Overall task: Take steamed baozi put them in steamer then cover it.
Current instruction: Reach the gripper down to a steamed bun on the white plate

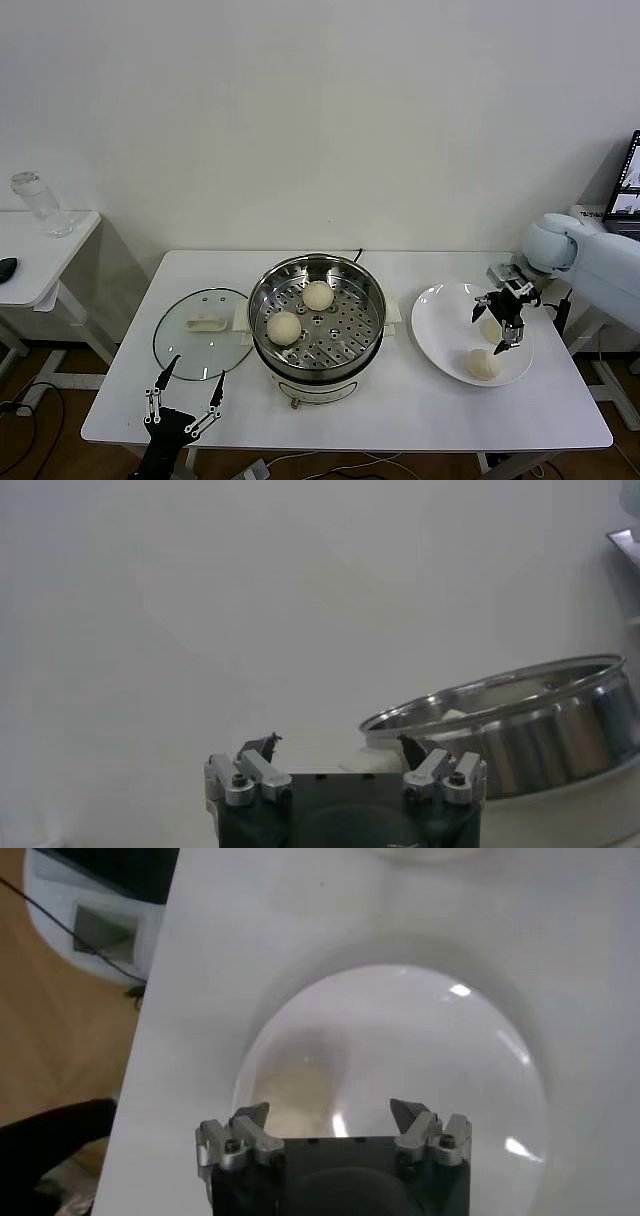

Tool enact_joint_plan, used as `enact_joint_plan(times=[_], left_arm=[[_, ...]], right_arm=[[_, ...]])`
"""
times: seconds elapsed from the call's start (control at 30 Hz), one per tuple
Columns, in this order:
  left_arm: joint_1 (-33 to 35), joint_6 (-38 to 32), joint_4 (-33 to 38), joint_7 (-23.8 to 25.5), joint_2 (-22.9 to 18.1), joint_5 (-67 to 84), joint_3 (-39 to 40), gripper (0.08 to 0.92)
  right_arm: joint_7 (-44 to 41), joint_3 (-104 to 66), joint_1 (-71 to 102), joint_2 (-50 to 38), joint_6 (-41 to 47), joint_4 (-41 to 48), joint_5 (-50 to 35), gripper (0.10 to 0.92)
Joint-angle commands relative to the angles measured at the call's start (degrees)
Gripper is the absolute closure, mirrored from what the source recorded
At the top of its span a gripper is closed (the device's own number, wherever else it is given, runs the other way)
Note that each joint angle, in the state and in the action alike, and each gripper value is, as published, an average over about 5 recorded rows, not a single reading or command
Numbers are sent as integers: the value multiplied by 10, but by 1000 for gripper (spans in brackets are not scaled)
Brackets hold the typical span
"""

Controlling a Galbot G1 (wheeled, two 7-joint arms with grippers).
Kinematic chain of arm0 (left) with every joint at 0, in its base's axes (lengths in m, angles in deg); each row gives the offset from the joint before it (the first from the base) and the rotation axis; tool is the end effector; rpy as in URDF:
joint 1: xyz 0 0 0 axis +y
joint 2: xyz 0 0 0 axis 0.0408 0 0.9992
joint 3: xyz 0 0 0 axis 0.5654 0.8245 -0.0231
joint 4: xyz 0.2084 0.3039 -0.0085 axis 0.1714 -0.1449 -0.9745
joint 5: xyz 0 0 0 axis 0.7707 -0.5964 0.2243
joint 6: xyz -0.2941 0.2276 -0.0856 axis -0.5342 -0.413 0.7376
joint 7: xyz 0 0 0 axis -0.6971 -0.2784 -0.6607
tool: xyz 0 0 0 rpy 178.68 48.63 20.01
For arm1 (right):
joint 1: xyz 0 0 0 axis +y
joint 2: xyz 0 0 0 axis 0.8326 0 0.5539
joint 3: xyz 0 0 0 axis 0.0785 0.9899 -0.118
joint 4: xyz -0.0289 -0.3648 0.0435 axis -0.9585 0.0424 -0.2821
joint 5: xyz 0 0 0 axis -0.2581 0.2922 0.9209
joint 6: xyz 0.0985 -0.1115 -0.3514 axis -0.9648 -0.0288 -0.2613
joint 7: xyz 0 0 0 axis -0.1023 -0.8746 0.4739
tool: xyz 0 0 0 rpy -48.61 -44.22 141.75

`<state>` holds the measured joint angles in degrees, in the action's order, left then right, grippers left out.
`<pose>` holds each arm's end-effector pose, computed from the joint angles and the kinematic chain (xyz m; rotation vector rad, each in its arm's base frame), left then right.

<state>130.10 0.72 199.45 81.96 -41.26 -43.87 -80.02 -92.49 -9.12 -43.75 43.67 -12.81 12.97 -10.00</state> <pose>0.1196 0.0830 -0.3880 0.3134 2.9034 0.4065 0.5573 -0.2141 -0.1768 1.4646 -1.1281 1.2909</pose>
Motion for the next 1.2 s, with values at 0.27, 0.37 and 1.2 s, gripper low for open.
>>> enact_joint_plan(times=[0.27, 0.37, 1.2], left_arm=[[1, 0, -7, 1, -1, -2, 0, 177], [2, -1, -7, 1, -2, -2, 0, 177], [-7, 1, -5, 1, 0, -1, -2, 177]], right_arm=[[8, -37, 88, 19, -17, 40, 36, 203], [12, -41, 96, 24, -19, 47, 39, 203], [18, 19, -67, 22, -62, -19, -11, 352]])
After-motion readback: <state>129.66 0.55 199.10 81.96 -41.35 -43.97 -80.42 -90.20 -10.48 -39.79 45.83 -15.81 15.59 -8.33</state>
